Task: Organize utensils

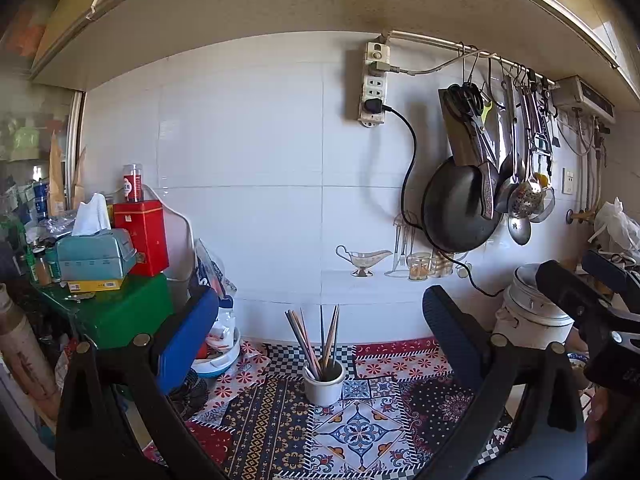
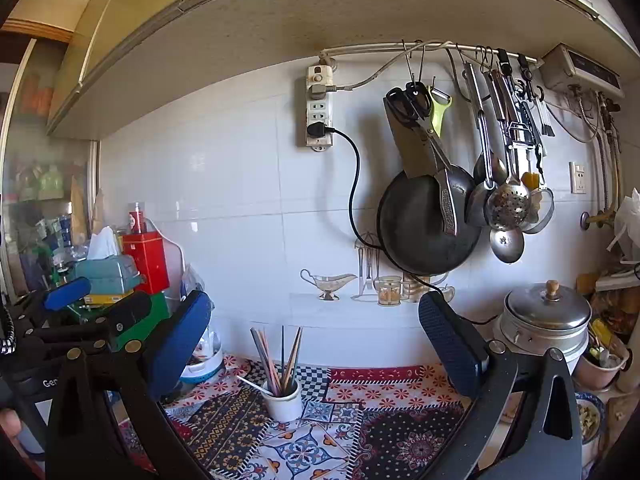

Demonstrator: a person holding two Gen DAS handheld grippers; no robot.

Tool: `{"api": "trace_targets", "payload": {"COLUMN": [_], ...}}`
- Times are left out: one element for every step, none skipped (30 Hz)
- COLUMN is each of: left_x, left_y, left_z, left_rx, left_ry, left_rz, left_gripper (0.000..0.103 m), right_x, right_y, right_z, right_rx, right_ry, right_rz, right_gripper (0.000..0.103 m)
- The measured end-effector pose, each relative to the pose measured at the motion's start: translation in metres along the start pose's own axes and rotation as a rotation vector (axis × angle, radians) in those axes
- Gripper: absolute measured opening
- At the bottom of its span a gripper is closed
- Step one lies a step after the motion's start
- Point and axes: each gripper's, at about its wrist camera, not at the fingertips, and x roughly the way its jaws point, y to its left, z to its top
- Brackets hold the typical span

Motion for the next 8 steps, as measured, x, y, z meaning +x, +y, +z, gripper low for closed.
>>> {"api": "trace_targets", "payload": {"left_x": [-0.0001,0.0000,-0.0002,-0.0004,0.0000,0.0004,0.0010,0.0018], "left_y": [0.0003,0.0005,0.0008,0.0012,0.0017,0.0022,0.0029,0.0036], "left_z": [0.0002,0.0003,0.0003,0.0002,0.0001,0.0001,0.0000,-0.0006], "left_rx": [0.000,0.001,0.001,0.002,0.003,0.004,0.004,0.003], "left_ry": [-0.001,-0.002,-0.004,-0.006,-0.006,-0.005,-0.003,-0.001], "left_rz": [-0.001,-0.001,0.000,0.001,0.000,-0.001,-0.001,-0.001], "left_gripper": [0.103,0.103,0.103,0.103,0.103,0.103,0.103,0.103], "right_x": [0.0003,0.0009,0.0015,0.0019,0.0024,0.0031,0.0038,0.0044], "right_y": [0.0004,0.0007,0.0014,0.0018,0.0020,0.0024,0.0027,0.0030], "right_z": [0.0000,0.0001,0.0002,-0.0001,-0.0003,-0.0005,-0.0007,-0.0011], "right_rx": [0.000,0.001,0.002,0.002,0.003,0.004,0.004,0.004], "right_ry": [0.000,0.000,0.001,0.001,0.002,0.003,0.004,0.004], "right_rz": [0.001,0.001,0.001,0.002,0.003,0.004,0.004,0.005], "right_gripper": [0.103,0.103,0.103,0.103,0.103,0.103,0.103,0.103]}}
